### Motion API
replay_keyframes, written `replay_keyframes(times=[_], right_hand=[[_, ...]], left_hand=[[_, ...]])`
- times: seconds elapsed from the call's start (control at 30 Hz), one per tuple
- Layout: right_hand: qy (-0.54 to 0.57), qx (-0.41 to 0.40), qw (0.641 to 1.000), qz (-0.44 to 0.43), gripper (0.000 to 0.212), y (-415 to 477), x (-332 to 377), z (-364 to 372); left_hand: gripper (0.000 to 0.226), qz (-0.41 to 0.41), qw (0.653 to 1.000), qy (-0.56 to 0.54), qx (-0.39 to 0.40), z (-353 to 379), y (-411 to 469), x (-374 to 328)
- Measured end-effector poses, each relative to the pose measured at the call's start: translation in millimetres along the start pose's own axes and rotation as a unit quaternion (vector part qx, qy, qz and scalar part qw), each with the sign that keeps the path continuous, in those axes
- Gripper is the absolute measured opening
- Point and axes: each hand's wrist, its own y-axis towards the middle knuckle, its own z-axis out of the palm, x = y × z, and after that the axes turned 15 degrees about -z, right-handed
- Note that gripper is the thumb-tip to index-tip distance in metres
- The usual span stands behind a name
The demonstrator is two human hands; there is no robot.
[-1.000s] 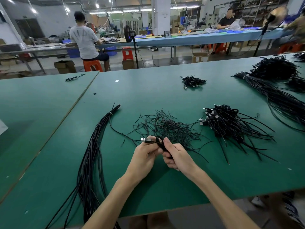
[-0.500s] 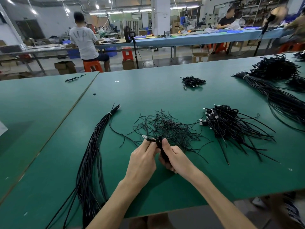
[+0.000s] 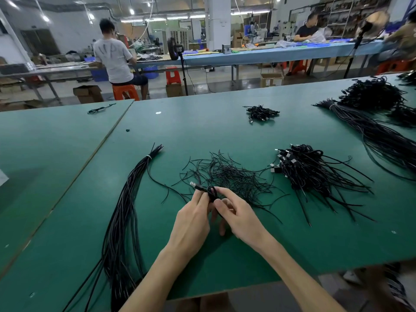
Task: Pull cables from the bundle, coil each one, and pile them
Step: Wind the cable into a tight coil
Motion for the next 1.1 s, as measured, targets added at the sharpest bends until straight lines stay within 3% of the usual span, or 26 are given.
replay_keyframes(times=[0.13,0.3,0.5,0.63,0.9,1.1], right_hand=[[-0.025,-0.001,1.000,0.004,0.044,-0.4,-0.6,1.1],[-0.017,-0.020,1.000,0.002,0.043,-1.4,0.3,0.4],[-0.009,-0.036,0.999,-0.003,0.035,-1.5,1.6,-1.5],[-0.008,-0.033,0.999,-0.002,0.033,-0.7,-0.2,-2.8],[-0.004,-0.034,0.999,-0.009,0.034,-1.1,-0.9,-0.9],[0.009,-0.055,0.998,0.002,0.014,-1.6,-1.0,-0.5]], left_hand=[[0.021,-0.019,0.996,-0.078,0.036,2.1,2.9,5.3],[0.044,-0.061,0.978,-0.183,0.073,-2.7,5.3,6.0],[0.018,-0.057,0.976,-0.197,0.067,-0.8,4.7,9.8],[0.025,-0.051,0.971,-0.215,0.097,-1.2,7.9,9.9],[0.026,-0.109,0.923,-0.314,0.195,-5.0,8.6,9.0],[0.026,-0.102,0.933,-0.290,0.185,-6.8,8.9,8.6]])
